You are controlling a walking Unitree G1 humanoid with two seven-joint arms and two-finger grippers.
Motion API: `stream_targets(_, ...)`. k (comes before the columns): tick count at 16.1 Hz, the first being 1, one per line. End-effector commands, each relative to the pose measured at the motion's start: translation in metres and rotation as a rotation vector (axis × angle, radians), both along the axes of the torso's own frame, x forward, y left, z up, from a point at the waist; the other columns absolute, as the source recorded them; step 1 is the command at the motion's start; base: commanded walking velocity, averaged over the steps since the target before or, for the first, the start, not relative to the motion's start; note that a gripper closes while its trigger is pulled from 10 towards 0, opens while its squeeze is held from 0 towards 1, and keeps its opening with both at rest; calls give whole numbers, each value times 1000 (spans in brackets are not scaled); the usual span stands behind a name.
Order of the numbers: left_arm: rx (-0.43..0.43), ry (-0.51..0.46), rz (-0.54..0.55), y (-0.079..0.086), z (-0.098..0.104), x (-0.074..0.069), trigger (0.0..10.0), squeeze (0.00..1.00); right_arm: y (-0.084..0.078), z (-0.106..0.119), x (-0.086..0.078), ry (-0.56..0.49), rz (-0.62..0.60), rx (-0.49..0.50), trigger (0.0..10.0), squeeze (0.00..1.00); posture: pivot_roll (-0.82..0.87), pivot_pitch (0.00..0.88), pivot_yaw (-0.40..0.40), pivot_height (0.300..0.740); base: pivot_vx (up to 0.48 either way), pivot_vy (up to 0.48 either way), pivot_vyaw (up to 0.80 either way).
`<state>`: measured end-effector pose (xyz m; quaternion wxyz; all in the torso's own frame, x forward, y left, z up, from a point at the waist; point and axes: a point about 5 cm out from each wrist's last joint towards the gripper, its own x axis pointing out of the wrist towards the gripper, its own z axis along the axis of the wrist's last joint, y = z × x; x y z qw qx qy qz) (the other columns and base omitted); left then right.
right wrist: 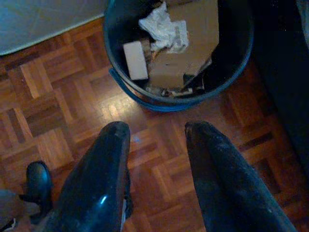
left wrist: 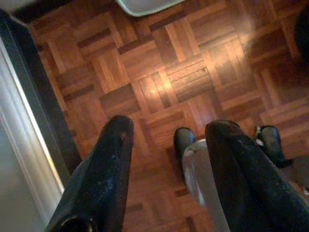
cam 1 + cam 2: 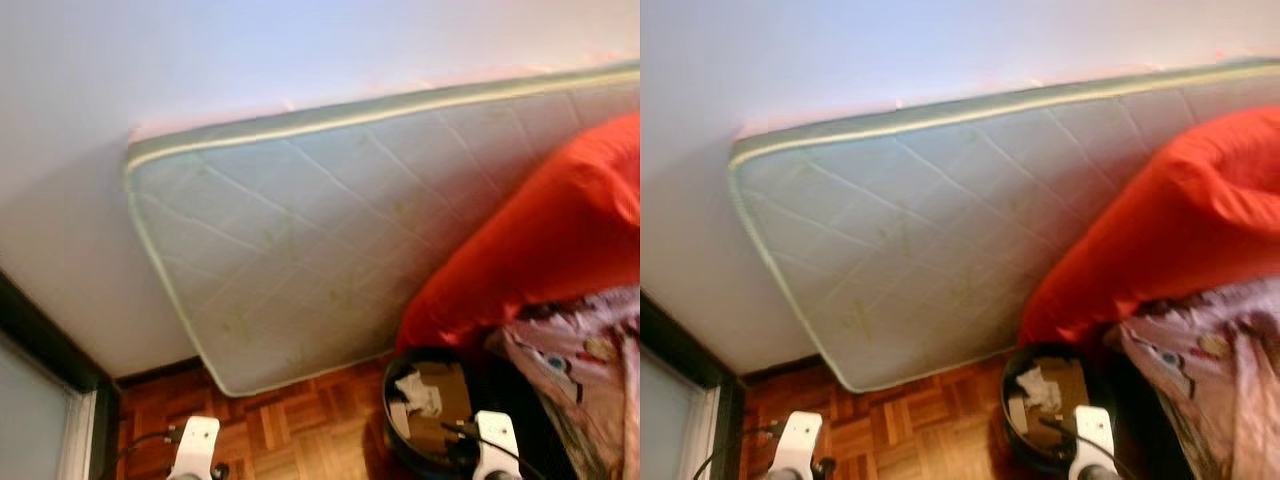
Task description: Clean up the room
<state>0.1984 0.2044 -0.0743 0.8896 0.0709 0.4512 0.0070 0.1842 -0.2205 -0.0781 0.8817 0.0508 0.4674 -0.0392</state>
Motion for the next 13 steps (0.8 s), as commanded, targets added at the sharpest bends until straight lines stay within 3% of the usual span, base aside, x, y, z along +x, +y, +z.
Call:
stream_targets(1, 13, 13, 3, 4, -1, -2, 10000, 0, 1, 1, 3, -5, 0, -1, 10000, 0, 44, 3, -5, 740, 0, 0, -788)
stream_targets(3, 26, 12, -10, 4, 0, -1, 10000, 0, 2, 1, 3, -4, 0, -1, 10000, 0, 49, 4, -1, 740, 0, 0, -788)
stream_targets(5, 48, 20, -29, 6, 0, -1, 10000, 0, 3, 1, 3, -3, 0, 2, 10000, 0, 49, 13, 6, 740, 0, -480, -788)
stream_targets(13, 31, 13, -5, 5, 1, 1, 10000, 0, 2, 1, 4, -3, -4, 0, 10000, 0, 40, 32, 2, 740, 0, 0, -788)
